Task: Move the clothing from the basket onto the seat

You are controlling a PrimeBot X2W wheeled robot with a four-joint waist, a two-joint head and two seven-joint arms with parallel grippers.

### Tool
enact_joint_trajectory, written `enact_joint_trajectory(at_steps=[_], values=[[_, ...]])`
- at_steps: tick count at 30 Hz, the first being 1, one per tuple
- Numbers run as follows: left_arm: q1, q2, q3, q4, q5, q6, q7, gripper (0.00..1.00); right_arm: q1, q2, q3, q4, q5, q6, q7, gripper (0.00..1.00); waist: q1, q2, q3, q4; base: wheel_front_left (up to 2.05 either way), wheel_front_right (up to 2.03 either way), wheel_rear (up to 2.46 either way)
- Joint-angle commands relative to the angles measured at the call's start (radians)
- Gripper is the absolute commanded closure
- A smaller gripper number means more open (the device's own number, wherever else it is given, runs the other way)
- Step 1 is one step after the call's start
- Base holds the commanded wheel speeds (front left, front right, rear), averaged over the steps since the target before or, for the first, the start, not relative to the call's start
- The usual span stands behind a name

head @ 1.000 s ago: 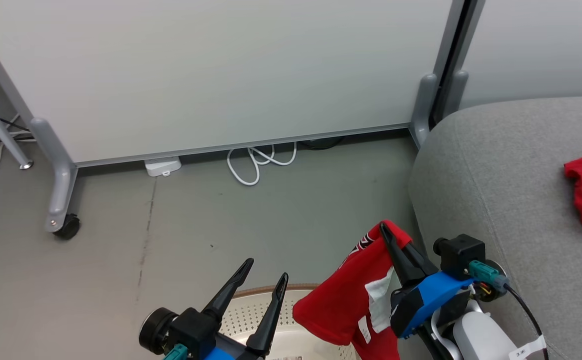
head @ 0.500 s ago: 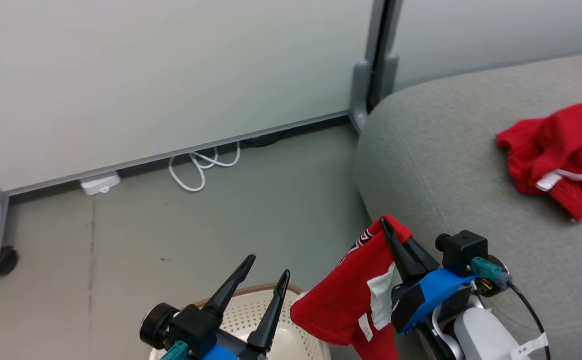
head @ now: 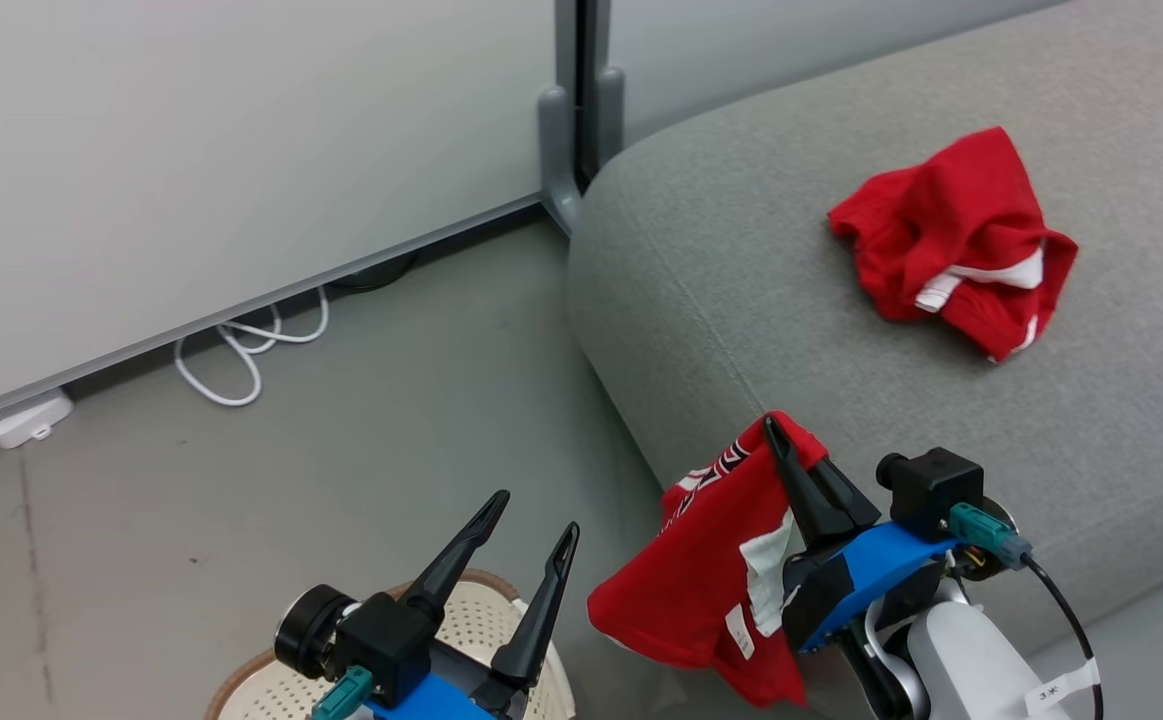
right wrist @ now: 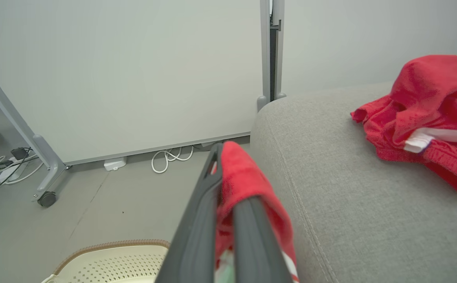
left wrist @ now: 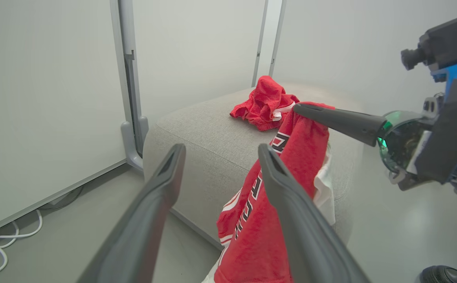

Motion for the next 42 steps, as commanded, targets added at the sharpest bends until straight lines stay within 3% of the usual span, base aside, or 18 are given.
enact_joint_trajectory(at_steps=[1, 15, 30, 37, 42], values=[[-0.017, 0.006, 0.003, -0.003, 0.001, -0.001, -0.003, 0.0, -0.013, 0.0, -0.001, 0.003, 0.009, 0.001, -0.008, 1.0, 0.0, -0.0001, 0.018, -0.038, 0.0, 0.0, 0.0], [-0.023, 0.02, 0.002, -0.007, 0.008, -0.001, -0.003, 0.0, -0.017, 0.0, 0.006, 0.023, 0.033, 0.001, -0.036, 1.0, 0.0, -0.0001, 0.035, -0.14, 0.0, 0.0, 0.0], [-0.032, 0.033, -0.012, -0.015, 0.002, -0.001, -0.003, 0.0, -0.037, 0.0, -0.024, 0.032, 0.046, 0.001, -0.051, 1.0, 0.0, -0.0001, 0.055, -0.145, 0.0, 0.0, 0.0], [-0.044, 0.046, -0.005, -0.028, 0.016, -0.001, -0.003, 0.0, -0.116, 0.0, -0.102, 0.002, 0.061, 0.001, -0.046, 1.0, 0.0, -0.0001, 0.088, -0.143, 0.0, 0.0, 0.0], [-0.057, 0.067, -0.001, -0.055, 0.031, -0.001, -0.003, 0.0, -0.281, 0.0, -0.223, -0.053, 0.038, 0.001, 0.013, 1.0, 0.0, -0.0001, 0.149, -0.137, 0.0, 0.0, 0.0]])
